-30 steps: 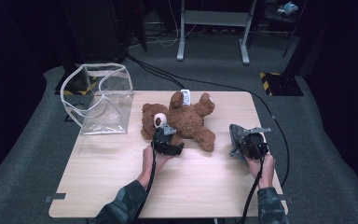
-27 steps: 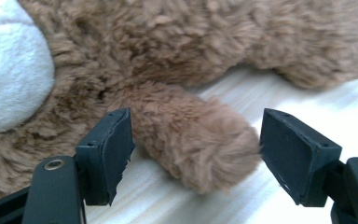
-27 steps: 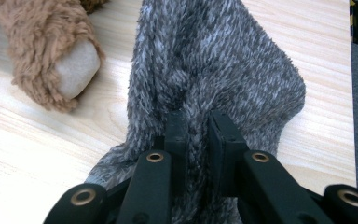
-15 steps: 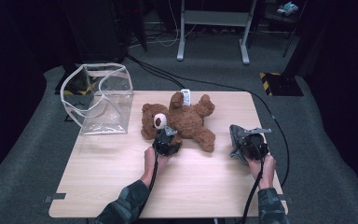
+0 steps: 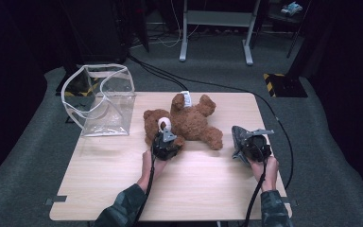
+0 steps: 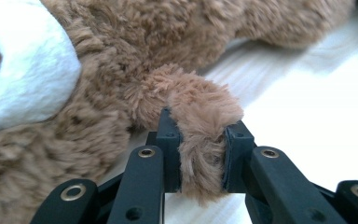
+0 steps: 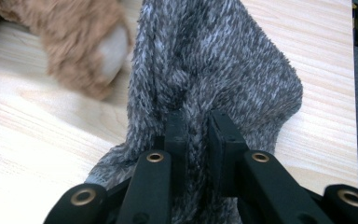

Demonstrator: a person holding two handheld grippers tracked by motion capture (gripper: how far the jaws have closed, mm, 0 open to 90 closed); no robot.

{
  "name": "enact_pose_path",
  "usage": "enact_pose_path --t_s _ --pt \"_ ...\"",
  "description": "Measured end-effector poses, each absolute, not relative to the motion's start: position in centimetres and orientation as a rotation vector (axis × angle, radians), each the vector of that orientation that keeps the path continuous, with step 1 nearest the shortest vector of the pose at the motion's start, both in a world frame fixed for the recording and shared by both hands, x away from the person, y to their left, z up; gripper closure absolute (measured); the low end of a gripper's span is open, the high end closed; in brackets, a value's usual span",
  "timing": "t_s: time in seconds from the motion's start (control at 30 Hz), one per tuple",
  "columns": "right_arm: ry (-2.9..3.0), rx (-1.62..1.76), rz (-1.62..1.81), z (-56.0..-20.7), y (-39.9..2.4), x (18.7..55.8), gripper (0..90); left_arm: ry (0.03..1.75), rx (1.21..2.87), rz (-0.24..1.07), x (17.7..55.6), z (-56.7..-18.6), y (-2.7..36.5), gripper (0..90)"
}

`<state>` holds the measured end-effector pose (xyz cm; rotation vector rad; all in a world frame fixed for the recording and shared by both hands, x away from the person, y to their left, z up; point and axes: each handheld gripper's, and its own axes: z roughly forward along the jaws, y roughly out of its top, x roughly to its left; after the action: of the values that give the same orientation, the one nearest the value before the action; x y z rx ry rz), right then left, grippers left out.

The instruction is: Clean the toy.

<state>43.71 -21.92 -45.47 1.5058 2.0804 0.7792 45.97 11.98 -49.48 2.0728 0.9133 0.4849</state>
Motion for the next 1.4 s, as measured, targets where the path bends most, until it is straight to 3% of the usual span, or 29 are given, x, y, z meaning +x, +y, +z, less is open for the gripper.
enact_pose_path --t_s 1.07,1.17,1.3,1.33,1.37,1.4 --pt "2.099 1.475 0.789 -44.9 -20.5 44.3 79.0 0.795 2.102 0.375 41.9 -49.3 15.4 72.2" --pt "2.107 1.458 0.795 -44.5 -19.9 44.5 79.1 0.799 2.08 0.361 41.7 -49.3 15.9 67.8" --pt "2.134 1.396 0.824 -43.4 -18.0 45.0 79.0 0.814 2.05 0.395 41.3 -48.8 16.2 50.5" --pt "2.134 1.396 0.824 -43.4 -18.0 45.0 79.0 0.819 2.041 0.416 41.1 -48.6 16.4 50.5" --pt "2.158 1.356 0.83 -43.0 -16.9 45.3 79.1 0.835 2.014 0.422 40.9 -48.2 16.8 41.7" --pt "2.167 1.34 0.827 -42.8 -16.3 45.5 79.1 0.844 2.001 0.44 40.8 -48.1 17.1 38.6"
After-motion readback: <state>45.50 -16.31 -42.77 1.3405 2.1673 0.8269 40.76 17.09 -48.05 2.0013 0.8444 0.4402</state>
